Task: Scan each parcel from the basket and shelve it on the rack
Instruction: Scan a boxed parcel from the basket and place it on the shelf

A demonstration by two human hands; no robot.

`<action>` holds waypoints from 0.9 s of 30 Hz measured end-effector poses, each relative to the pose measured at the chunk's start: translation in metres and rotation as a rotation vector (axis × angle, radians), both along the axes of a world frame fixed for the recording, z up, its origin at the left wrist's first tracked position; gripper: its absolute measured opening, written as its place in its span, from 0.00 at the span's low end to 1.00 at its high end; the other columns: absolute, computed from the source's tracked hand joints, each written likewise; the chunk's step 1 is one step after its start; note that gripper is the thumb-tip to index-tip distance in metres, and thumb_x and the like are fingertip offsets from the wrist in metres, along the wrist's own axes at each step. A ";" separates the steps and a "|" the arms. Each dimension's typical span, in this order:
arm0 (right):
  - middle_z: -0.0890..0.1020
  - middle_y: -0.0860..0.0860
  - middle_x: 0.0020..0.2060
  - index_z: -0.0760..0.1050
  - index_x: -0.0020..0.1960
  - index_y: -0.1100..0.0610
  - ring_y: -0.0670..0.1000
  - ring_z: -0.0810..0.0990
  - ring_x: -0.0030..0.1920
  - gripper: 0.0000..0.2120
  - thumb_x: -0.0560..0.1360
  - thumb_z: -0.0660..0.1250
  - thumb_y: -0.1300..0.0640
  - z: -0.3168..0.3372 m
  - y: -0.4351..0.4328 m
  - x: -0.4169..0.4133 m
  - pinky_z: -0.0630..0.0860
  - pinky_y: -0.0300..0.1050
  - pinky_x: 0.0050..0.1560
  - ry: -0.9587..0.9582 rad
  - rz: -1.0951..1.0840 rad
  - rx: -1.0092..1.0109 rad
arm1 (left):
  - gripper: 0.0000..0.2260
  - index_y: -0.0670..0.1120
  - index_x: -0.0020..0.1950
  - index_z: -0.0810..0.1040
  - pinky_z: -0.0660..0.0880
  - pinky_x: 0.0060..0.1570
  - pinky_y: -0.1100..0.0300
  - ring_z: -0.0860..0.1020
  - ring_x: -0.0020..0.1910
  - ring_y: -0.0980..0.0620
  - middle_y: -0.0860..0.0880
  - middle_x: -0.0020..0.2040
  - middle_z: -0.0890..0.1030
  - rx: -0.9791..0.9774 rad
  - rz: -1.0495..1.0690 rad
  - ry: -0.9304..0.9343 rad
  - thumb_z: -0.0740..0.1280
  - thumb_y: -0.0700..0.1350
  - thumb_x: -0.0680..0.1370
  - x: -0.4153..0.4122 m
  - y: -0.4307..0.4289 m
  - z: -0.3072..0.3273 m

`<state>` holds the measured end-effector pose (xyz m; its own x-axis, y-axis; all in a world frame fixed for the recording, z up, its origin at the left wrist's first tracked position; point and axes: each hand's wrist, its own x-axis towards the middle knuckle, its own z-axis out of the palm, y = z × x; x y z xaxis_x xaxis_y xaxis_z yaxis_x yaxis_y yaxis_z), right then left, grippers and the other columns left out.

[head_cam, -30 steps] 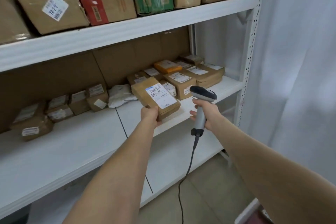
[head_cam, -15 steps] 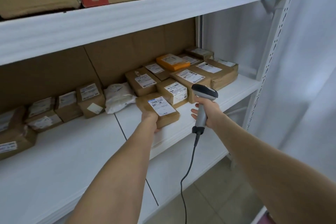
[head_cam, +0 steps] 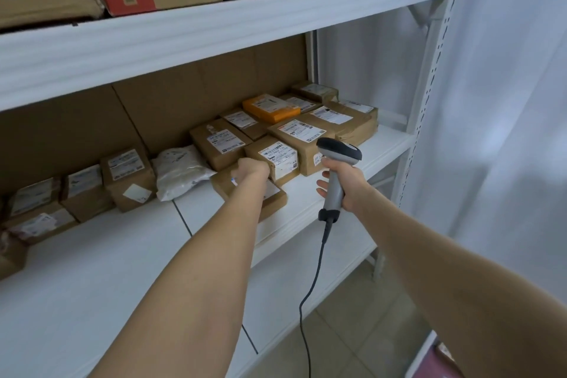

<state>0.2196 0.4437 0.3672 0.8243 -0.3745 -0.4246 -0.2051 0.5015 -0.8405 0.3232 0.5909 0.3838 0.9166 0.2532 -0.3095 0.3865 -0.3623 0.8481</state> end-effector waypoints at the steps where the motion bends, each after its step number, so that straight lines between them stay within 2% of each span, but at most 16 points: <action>1: 0.79 0.58 0.55 0.73 0.63 0.59 0.57 0.82 0.50 0.21 0.73 0.74 0.57 0.000 -0.004 -0.004 0.81 0.48 0.39 -0.009 -0.009 0.007 | 0.20 0.40 0.71 0.66 0.71 0.62 0.53 0.71 0.65 0.42 0.41 0.70 0.67 -0.011 -0.030 -0.017 0.61 0.41 0.79 0.000 -0.008 0.002; 4: 0.79 0.58 0.56 0.73 0.62 0.59 0.57 0.81 0.50 0.19 0.73 0.73 0.57 0.000 -0.021 -0.019 0.80 0.49 0.39 -0.034 -0.047 0.028 | 0.23 0.42 0.71 0.68 0.76 0.47 0.54 0.74 0.59 0.44 0.42 0.67 0.70 0.026 -0.179 -0.062 0.67 0.42 0.76 -0.014 -0.046 0.012; 5: 0.79 0.58 0.55 0.73 0.61 0.59 0.57 0.81 0.50 0.18 0.73 0.73 0.57 -0.002 -0.029 -0.025 0.80 0.49 0.39 -0.039 -0.067 0.038 | 0.23 0.43 0.70 0.68 0.76 0.48 0.55 0.75 0.59 0.44 0.43 0.66 0.72 0.028 -0.231 -0.059 0.68 0.43 0.76 -0.020 -0.061 0.014; 7: 0.80 0.57 0.50 0.74 0.57 0.60 0.56 0.82 0.46 0.16 0.73 0.73 0.57 -0.006 -0.048 -0.042 0.80 0.49 0.40 -0.054 -0.120 0.068 | 0.23 0.43 0.70 0.69 0.76 0.56 0.51 0.74 0.60 0.42 0.43 0.65 0.73 0.038 -0.319 -0.054 0.69 0.45 0.76 -0.031 -0.096 0.011; 9: 0.78 0.56 0.41 0.75 0.51 0.60 0.54 0.80 0.37 0.10 0.73 0.73 0.58 -0.014 -0.071 -0.062 0.81 0.49 0.38 -0.088 -0.190 0.118 | 0.26 0.42 0.72 0.67 0.74 0.61 0.48 0.72 0.63 0.41 0.42 0.66 0.71 0.041 -0.414 -0.063 0.68 0.47 0.76 -0.047 -0.131 0.006; 11: 0.77 0.56 0.38 0.76 0.49 0.60 0.53 0.79 0.33 0.08 0.74 0.72 0.58 -0.023 -0.098 -0.087 0.80 0.47 0.35 -0.093 -0.272 0.145 | 0.27 0.41 0.72 0.65 0.72 0.62 0.49 0.71 0.65 0.40 0.41 0.69 0.68 0.019 -0.522 -0.092 0.68 0.46 0.75 -0.068 -0.168 -0.004; 14: 0.79 0.56 0.44 0.77 0.53 0.59 0.54 0.80 0.39 0.12 0.74 0.73 0.55 -0.041 -0.142 -0.130 0.80 0.46 0.35 -0.056 -0.370 0.170 | 0.28 0.39 0.72 0.65 0.71 0.53 0.55 0.72 0.63 0.41 0.40 0.70 0.68 0.047 -0.648 -0.099 0.68 0.47 0.75 -0.105 -0.221 -0.023; 16: 0.79 0.56 0.45 0.76 0.53 0.59 0.54 0.80 0.42 0.12 0.74 0.73 0.54 -0.055 -0.173 -0.161 0.80 0.45 0.35 -0.040 -0.415 0.185 | 0.26 0.39 0.69 0.68 0.71 0.49 0.55 0.74 0.60 0.42 0.40 0.66 0.72 0.083 -0.704 -0.095 0.69 0.49 0.75 -0.129 -0.257 -0.035; 19: 0.79 0.57 0.46 0.75 0.57 0.60 0.55 0.80 0.44 0.16 0.74 0.73 0.53 -0.080 -0.218 -0.208 0.79 0.47 0.37 -0.001 -0.476 0.195 | 0.25 0.40 0.70 0.69 0.72 0.54 0.57 0.74 0.63 0.44 0.42 0.67 0.73 0.068 -0.778 -0.079 0.69 0.45 0.75 -0.168 -0.310 -0.057; 21: 0.79 0.57 0.44 0.75 0.54 0.59 0.55 0.80 0.43 0.13 0.74 0.73 0.54 -0.100 -0.247 -0.240 0.80 0.47 0.38 0.025 -0.536 0.218 | 0.27 0.40 0.72 0.65 0.70 0.60 0.56 0.70 0.67 0.43 0.41 0.72 0.68 0.103 -0.814 -0.036 0.69 0.44 0.75 -0.197 -0.343 -0.075; 23: 0.79 0.56 0.41 0.76 0.50 0.58 0.54 0.80 0.40 0.09 0.74 0.72 0.56 -0.122 -0.276 -0.272 0.79 0.48 0.38 0.047 -0.600 0.255 | 0.27 0.40 0.72 0.65 0.70 0.60 0.55 0.69 0.68 0.41 0.39 0.73 0.65 0.133 -0.843 0.027 0.69 0.45 0.76 -0.228 -0.376 -0.096; 27: 0.80 0.55 0.38 0.76 0.49 0.59 0.54 0.80 0.37 0.08 0.74 0.72 0.57 -0.169 -0.328 -0.328 0.78 0.48 0.36 0.134 -0.700 0.286 | 0.29 0.39 0.74 0.63 0.69 0.62 0.54 0.69 0.68 0.41 0.40 0.74 0.62 0.160 -0.920 0.099 0.68 0.44 0.76 -0.283 -0.437 -0.144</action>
<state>-0.1080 0.1161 0.1984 0.3701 -0.6508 -0.6630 0.1492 0.7460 -0.6490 0.0399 0.1535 0.2393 0.7492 -0.5114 -0.4209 -0.0420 -0.6708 0.7404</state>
